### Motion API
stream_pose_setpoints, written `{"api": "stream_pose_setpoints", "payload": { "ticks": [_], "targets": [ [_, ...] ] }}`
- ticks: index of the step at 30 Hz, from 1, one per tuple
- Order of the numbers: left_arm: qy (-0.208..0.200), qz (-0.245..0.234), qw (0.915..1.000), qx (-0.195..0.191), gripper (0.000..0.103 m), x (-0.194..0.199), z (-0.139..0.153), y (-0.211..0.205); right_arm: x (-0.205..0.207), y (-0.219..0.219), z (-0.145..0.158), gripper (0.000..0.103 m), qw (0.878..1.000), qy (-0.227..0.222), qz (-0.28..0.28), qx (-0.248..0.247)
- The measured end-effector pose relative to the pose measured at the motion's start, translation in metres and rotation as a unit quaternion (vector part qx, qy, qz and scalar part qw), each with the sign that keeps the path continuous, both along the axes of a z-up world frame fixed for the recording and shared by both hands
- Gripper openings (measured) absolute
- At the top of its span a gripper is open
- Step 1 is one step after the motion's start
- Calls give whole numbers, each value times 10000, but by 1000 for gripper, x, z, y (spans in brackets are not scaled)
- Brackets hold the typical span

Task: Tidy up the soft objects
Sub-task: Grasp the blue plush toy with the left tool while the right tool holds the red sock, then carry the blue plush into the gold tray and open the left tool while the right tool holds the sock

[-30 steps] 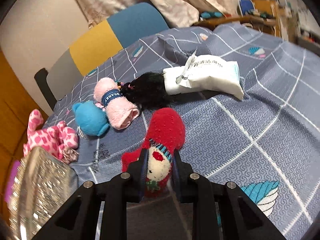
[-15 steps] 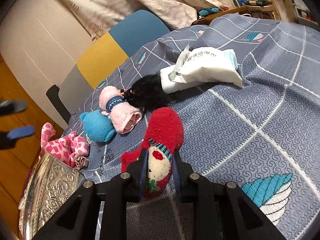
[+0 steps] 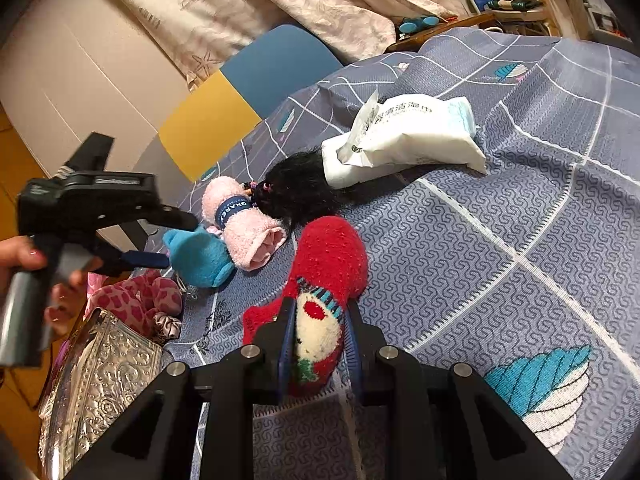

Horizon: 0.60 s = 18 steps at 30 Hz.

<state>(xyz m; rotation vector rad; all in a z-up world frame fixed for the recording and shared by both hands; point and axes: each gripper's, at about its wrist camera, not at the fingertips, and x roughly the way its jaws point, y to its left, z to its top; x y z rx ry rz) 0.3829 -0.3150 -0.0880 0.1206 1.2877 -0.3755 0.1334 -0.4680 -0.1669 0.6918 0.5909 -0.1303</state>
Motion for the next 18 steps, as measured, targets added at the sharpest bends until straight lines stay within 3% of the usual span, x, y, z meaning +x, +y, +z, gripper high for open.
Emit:
{"api": "stream_pose_setpoints", "payload": {
  "ticks": [4,5,6,7,18],
  "targets": [
    [249,-101,9996,-59,70,12,-14,-9,-1,-1,-1,21,10000,-27,-16,23],
    [286,-51,9995,-90,64,12,-15,-9,-1,-1,-1,21,10000,-30,-29,33],
    [247,-11,9997,-64,50,13,-16,-8,-2,-1,-1,21,10000,-34,-32,35],
    [163,7,9999,3,45,12,-15,-7,-2,-1,-1,21,10000,-38,-33,36],
    [-211,-6,9991,-355,40,-11,24,19,-1,0,0,21,10000,-34,-35,26]
  ]
}}
